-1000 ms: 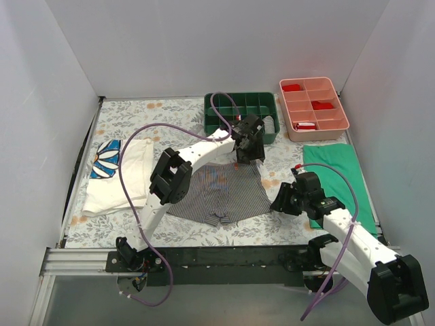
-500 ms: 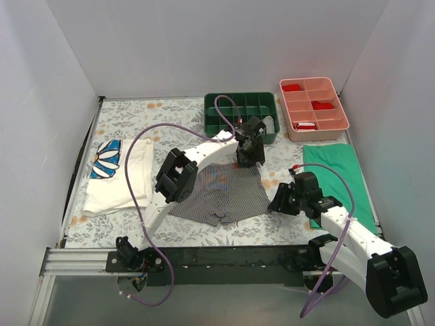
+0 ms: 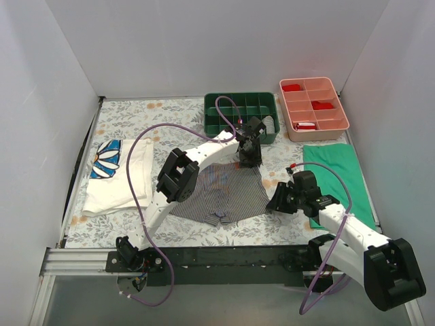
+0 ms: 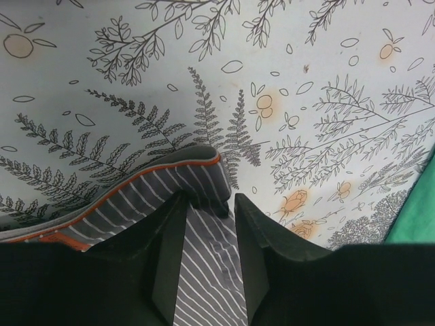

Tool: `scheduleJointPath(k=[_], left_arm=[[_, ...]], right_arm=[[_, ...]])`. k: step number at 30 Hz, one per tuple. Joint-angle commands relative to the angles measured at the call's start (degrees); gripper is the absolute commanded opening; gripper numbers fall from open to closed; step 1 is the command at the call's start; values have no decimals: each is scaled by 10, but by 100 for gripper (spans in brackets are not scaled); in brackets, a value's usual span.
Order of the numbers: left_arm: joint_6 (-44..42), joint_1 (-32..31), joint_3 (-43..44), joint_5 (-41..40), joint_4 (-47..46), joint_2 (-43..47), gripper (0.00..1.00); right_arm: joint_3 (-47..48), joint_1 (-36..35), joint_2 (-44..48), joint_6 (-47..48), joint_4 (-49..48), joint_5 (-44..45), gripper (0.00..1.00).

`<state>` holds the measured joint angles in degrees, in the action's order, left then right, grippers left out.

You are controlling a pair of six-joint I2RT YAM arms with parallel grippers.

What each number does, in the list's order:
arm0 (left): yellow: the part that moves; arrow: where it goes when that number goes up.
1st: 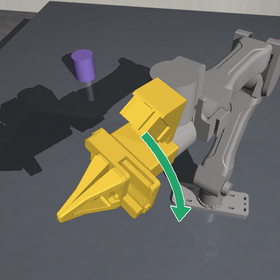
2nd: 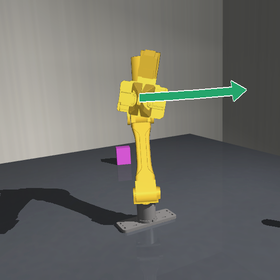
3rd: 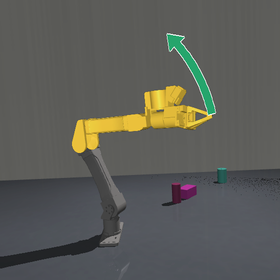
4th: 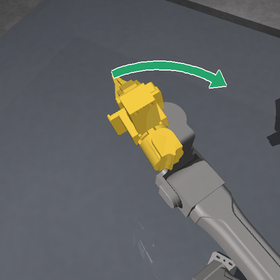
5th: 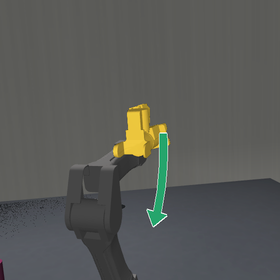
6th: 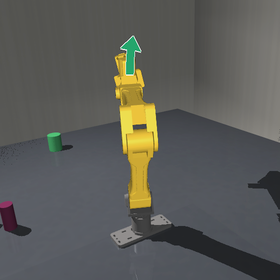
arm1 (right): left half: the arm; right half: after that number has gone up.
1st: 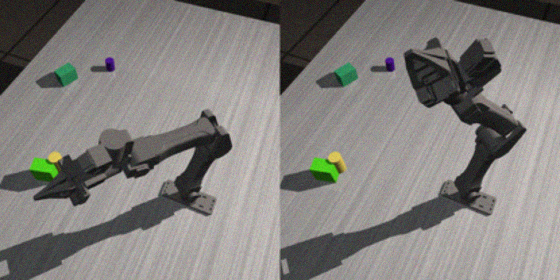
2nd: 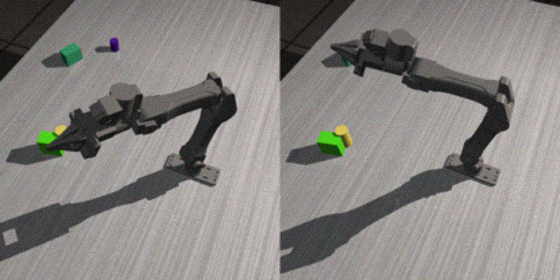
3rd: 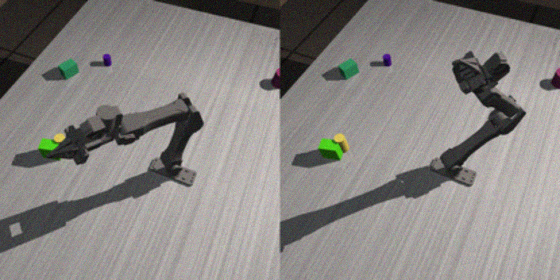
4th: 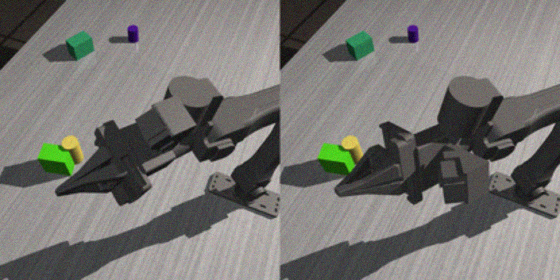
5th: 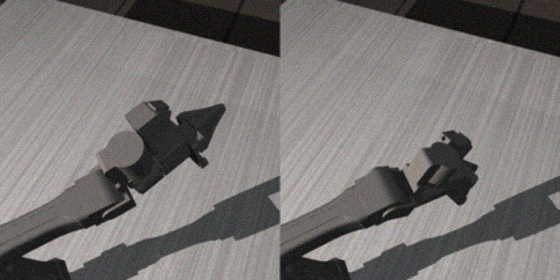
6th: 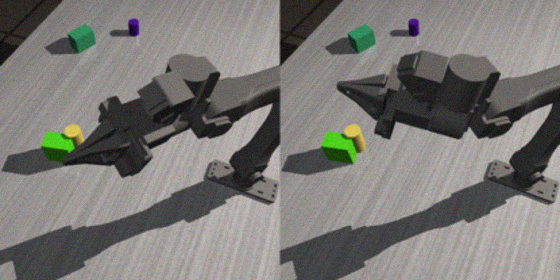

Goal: Roll the underwear
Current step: Fold the underwear at the center of the board.

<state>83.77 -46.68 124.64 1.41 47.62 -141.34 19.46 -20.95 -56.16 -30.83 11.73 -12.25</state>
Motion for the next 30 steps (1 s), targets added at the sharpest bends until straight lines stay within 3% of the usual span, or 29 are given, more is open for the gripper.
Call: scheduleJointPath(k=[1,4,13,14,15,30], left_arm=[[-3,-2,16,-7,5,-1,32],[-4,-2,17,-8,5,1,20],[-7,-2,17,-4,-9,7,3],[-10,-1,17,2,-11,11,1],[-9,-2,21,2,-14,12,0],[-12,2,-18,-2,-49,105,0]], right_arm=[[-11,2,-1,9,-9,-8,38],[-12,3,4,8,-9,-8,31],[-10,3,27,12,-7,-14,11],[-11,3,30,12,-7,-15,3],[-10,3,34,16,-8,-21,1],[37,1,112,47,58,-31,1]])
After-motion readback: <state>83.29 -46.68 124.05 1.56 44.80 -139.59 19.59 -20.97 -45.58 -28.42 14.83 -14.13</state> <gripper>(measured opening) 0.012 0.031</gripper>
